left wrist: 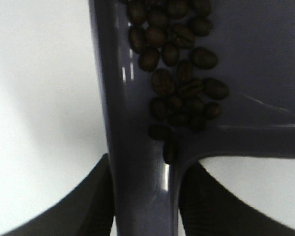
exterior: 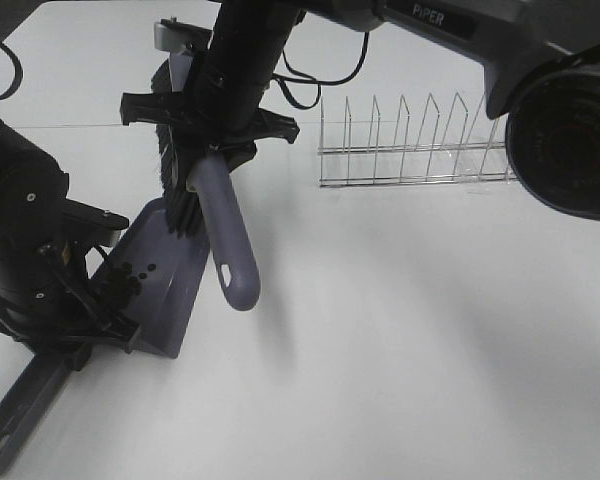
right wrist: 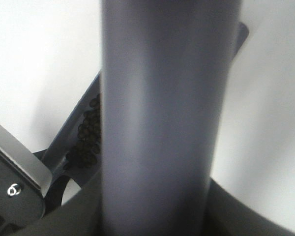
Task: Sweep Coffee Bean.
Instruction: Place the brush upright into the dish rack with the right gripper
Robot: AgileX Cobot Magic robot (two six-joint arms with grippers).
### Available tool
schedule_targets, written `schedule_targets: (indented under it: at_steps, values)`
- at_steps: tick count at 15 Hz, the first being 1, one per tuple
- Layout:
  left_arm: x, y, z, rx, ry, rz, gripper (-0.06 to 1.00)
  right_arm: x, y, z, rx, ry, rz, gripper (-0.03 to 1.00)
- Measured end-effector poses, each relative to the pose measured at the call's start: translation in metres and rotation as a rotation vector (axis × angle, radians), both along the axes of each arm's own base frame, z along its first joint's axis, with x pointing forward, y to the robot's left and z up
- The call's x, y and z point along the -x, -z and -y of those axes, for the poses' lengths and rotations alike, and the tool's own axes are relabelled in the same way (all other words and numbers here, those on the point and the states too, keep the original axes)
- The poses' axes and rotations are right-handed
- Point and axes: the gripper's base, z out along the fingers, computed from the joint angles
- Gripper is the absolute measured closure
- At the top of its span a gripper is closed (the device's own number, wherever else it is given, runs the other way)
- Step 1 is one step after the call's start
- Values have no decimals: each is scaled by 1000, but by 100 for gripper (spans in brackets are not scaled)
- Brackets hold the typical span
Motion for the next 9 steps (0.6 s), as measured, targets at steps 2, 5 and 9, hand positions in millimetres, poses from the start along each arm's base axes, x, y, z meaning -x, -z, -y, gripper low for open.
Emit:
schedule_targets:
  at_steps: [2,5,9]
  values:
    - [0,0,0,1,-2,-1,60,0,-23,8,44,-7,86,67]
    - [1,0,1,9,-13,-5,60,3,-65,20,70,-31,216,67]
    - [1,0,1,12,-17,-5,60,8,-86,25,71,-52,269,67]
